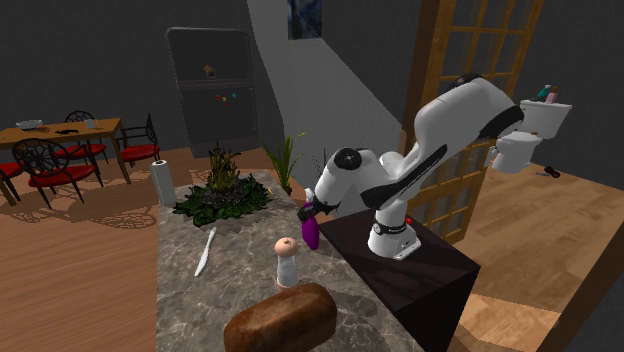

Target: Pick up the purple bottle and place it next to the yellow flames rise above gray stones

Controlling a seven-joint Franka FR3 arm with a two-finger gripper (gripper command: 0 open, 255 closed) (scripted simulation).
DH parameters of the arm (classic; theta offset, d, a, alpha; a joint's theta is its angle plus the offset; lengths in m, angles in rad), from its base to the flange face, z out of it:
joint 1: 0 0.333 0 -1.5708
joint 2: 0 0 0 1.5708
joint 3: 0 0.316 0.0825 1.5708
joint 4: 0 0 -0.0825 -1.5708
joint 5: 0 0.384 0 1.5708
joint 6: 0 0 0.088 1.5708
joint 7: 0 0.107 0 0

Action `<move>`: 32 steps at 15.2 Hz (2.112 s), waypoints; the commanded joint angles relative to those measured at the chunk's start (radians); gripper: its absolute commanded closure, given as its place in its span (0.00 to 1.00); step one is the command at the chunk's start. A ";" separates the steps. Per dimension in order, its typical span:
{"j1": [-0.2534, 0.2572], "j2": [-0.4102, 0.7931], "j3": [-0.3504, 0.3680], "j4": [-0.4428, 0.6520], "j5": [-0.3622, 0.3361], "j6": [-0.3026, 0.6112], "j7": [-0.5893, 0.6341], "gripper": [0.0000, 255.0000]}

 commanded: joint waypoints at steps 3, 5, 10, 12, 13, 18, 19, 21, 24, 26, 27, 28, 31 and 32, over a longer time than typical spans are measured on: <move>-0.060 0.052 0.048 -0.029 -0.013 0.095 0.055 0.00; -0.089 0.078 0.063 -0.041 -0.025 0.139 0.063 0.00; -0.114 0.099 0.076 -0.049 -0.037 0.174 0.071 0.00; -0.114 0.099 0.076 -0.049 -0.037 0.174 0.071 0.00; -0.114 0.099 0.076 -0.049 -0.037 0.174 0.071 0.00; -0.114 0.099 0.076 -0.049 -0.037 0.174 0.071 1.00; -0.114 0.099 0.076 -0.049 -0.037 0.174 0.071 1.00; -0.114 0.099 0.076 -0.049 -0.037 0.174 0.071 1.00; -0.114 0.099 0.076 -0.049 -0.037 0.174 0.071 1.00; -0.093 0.070 0.049 -0.040 -0.030 0.135 0.048 1.00; -0.084 0.056 0.036 -0.035 -0.028 0.117 0.037 1.00; -0.076 0.042 0.023 -0.030 -0.026 0.098 0.027 1.00; -0.056 0.004 -0.010 -0.013 -0.023 0.044 -0.003 1.00; -0.051 -0.008 -0.021 -0.007 -0.022 0.026 -0.012 1.00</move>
